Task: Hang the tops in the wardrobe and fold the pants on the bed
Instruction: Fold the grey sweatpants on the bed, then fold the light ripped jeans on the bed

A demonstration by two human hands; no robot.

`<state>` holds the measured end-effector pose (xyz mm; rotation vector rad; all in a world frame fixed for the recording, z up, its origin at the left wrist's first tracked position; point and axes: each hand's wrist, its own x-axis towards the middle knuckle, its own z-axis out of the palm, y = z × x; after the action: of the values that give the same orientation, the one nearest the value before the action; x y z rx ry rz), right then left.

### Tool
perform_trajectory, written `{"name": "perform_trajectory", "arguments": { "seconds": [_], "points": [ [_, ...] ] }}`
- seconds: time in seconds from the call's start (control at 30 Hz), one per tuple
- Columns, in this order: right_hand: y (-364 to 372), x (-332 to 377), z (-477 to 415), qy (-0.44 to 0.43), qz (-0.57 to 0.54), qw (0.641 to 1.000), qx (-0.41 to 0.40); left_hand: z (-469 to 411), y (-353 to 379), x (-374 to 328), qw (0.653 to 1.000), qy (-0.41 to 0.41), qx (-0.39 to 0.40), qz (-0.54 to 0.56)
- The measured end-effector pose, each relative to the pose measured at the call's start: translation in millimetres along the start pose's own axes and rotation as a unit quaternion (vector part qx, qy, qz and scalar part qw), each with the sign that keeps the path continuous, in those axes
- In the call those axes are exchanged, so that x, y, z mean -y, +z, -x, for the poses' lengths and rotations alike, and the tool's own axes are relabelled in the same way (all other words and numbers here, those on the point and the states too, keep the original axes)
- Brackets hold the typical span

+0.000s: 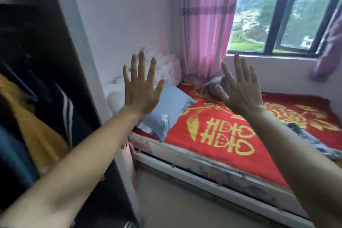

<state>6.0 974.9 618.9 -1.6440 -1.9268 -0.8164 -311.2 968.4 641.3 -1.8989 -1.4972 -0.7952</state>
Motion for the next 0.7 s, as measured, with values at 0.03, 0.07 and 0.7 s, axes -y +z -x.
{"name": "perform_trajectory", "arguments": {
  "seconds": [0.03,0.07,0.7],
  "points": [
    [3.3,-34.2,18.6,0.016,0.009,1.000,0.011,-4.4,17.9,-33.7,1.000,0.007,0.019,0.016],
    [6.3,-66.7,36.2,0.034,0.018,0.999,0.019,-7.7,35.5,-65.9,0.999,0.014,0.035,0.034],
    [140.9,-434.0,111.8,0.252,0.126,0.945,0.166,-137.7,318.2,-430.0,0.948,0.157,0.157,0.228]
  ]
}}
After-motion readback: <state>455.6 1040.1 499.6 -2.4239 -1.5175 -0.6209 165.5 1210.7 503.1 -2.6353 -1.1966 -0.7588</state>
